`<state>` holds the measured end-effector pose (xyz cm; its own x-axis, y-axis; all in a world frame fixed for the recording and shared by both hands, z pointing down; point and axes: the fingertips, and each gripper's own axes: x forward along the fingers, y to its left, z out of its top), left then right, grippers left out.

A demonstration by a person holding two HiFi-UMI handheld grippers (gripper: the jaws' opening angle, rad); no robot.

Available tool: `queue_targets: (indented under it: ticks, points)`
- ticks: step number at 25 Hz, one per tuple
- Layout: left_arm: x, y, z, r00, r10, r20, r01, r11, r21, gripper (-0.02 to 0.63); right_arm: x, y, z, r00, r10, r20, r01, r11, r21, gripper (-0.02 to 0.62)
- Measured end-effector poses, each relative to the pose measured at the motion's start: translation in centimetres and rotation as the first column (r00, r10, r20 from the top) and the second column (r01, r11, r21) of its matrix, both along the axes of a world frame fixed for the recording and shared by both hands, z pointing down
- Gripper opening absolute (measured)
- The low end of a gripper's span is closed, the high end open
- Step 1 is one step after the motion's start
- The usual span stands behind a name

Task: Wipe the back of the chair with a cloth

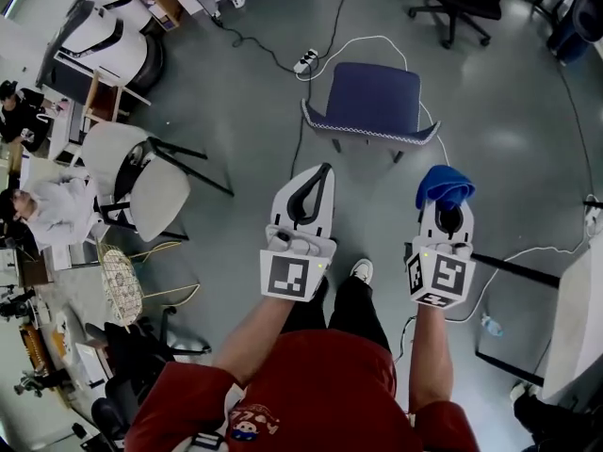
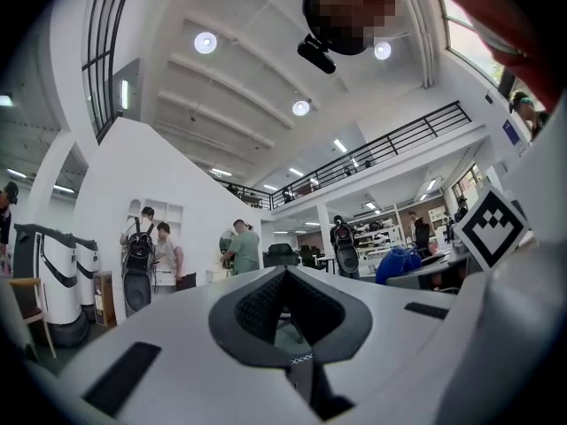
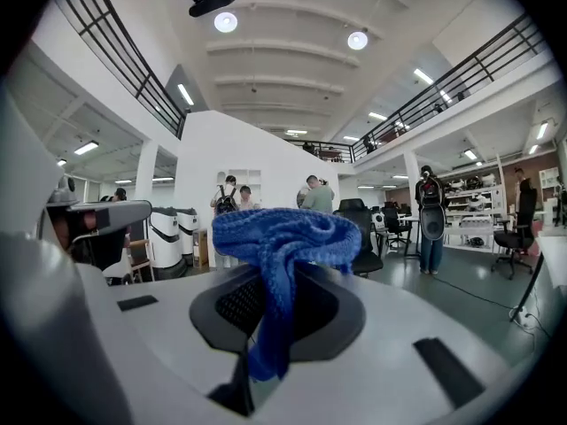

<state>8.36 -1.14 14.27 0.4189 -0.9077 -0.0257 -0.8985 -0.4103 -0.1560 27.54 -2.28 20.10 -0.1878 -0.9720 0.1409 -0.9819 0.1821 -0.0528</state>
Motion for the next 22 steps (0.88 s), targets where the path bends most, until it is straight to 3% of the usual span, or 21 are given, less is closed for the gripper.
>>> queue_targets:
  ticks: [7,12,22]
  points:
    - [-2.1,-2.0,6.0,0.996,0.086,-0.024,-0.084,0.995,0.060,0.014,-4.7,-2.6,7.4,0.998,0.012,-0.069,-0.017,0.997,-0.070,0.060]
    - [-2.5,-3.5,11.8,0.993,0.103,-0.058,-0.102,0.995,0.024,0.014,-5.3,-4.6,13.7,0.996,0.030,-0.088,-0.042,0.990,-0.138,0.061]
    - [-3.2,-4.8,21.2,0.988,0.123,-0.092,-0.125,0.992,-0.024,0.014,-5.8,-9.0,22.1,0.995,0.035,-0.098,-0.053,0.980,-0.191,0.061]
